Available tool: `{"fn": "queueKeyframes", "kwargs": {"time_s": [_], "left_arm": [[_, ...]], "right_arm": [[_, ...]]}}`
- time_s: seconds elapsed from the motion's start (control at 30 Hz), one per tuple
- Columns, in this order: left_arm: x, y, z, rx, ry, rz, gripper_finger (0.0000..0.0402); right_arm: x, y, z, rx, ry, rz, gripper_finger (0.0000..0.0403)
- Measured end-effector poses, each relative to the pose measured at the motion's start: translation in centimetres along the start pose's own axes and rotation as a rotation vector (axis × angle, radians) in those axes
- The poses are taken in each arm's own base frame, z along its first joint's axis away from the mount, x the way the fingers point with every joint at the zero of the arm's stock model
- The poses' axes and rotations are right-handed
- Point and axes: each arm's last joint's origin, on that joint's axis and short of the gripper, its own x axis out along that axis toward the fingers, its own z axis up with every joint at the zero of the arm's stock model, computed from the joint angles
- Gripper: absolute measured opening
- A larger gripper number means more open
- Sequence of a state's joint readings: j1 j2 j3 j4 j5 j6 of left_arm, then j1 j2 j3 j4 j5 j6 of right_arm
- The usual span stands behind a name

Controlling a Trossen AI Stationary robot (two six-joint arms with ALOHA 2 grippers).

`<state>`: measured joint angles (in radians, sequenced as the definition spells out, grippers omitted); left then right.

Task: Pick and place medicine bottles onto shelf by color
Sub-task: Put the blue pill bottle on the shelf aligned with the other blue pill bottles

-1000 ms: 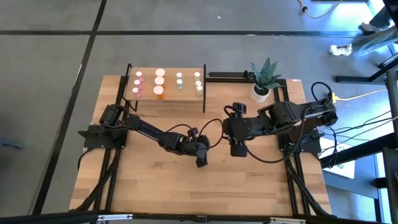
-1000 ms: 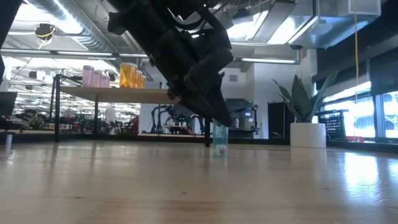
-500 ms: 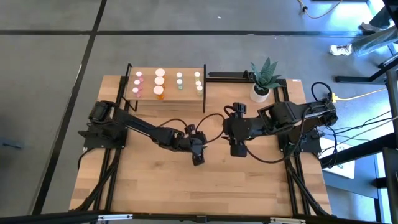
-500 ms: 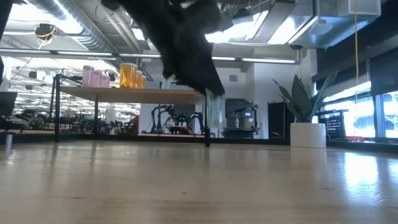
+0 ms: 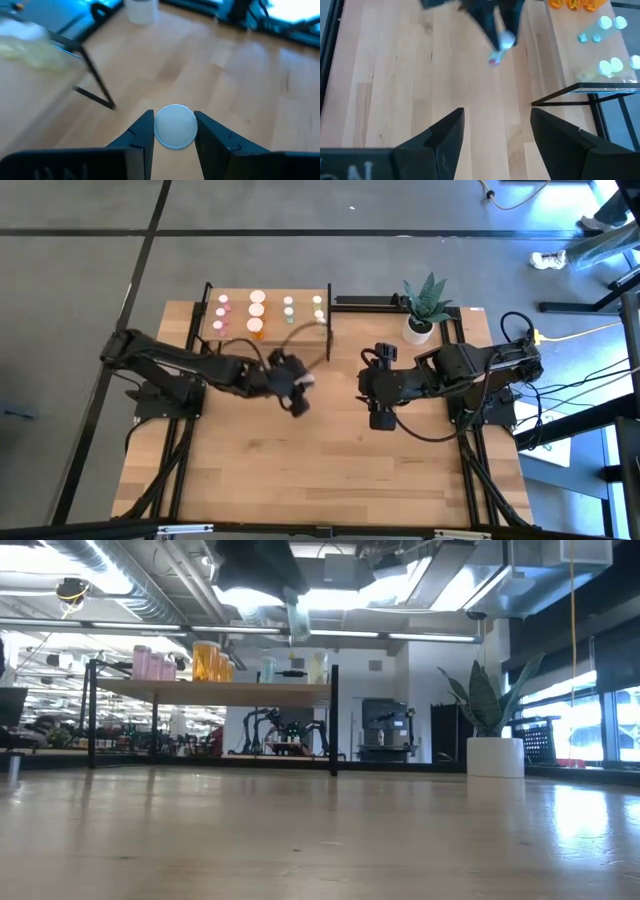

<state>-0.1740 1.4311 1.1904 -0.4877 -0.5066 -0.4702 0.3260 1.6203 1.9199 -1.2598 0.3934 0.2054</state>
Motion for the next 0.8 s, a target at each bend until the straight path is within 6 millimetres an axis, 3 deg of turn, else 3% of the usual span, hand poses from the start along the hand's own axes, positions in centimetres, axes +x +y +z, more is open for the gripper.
{"fn": "queueKeyframes", "kwargs": {"time_s": [0.17, 0.43, 0.8], "left_arm": [[-1.2, 3.3, 1.9, -0.086, -0.065, 0.064, 0.01], [-0.6, 8.2, 2.7, -0.237, -0.021, 0.217, 0.01], [0.2, 11.4, 2.9, -0.345, 0.0, 0.369, 0.01]], "right_arm": [[0.0, 0.0, 0.0, 0.0, -0.002, -0.006, 0.0229], [0.0, 0.0, 0.5, 0.02, -0.053, -0.034, 0.0229], [-0.1, -0.2, 0.9, 0.042, -0.108, -0.12, 0.0229]]}}
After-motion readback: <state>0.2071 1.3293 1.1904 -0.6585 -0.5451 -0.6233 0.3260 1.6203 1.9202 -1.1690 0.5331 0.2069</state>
